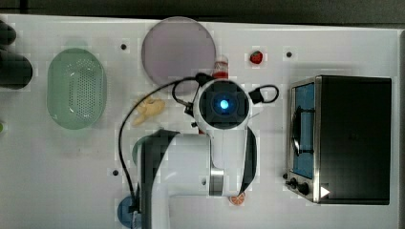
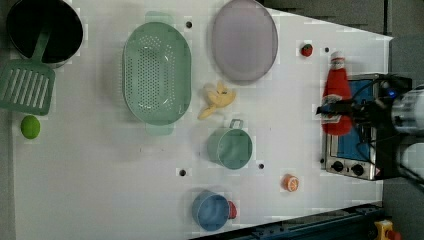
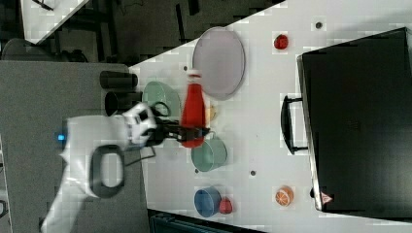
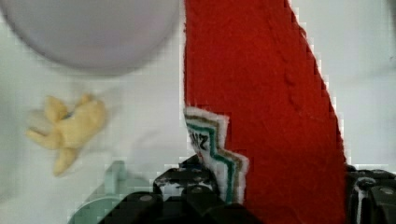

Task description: Pick ketchup from plate and place it on table.

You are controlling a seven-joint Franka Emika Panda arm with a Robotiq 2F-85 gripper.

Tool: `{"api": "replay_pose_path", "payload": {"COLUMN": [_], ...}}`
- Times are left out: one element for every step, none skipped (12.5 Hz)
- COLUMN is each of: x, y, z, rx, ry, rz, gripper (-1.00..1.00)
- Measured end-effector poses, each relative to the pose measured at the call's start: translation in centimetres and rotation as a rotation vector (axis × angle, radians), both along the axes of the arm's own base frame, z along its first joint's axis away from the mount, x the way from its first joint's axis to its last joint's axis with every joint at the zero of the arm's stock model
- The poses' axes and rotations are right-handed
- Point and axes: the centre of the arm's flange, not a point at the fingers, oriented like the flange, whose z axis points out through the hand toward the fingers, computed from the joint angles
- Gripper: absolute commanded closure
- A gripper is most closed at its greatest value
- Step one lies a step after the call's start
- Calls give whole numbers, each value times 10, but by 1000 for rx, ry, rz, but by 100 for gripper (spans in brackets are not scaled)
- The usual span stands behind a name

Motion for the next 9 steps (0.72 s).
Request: {"api": "replay_pose_path", "payload": {"x": [-4, -10, -15, -20, -26, -32, -38, -42, -45], "y": [-5, -9, -13, -16, -19, -21, -18, -15, -12], "z": [-23, -46, -69, -94, -119, -140, -160, -175, -185], "rx": [3, 5, 9, 10, 10, 12, 16, 20, 22], "ry": [-13, -23, -21, -14, -3, 15, 52, 84, 105], "rz": [-12, -21, -35, -42, -46, -50, -49, -43, -37], "gripper": [-27, -26, -27, -32, -51, -74, -96, -100, -100]}}
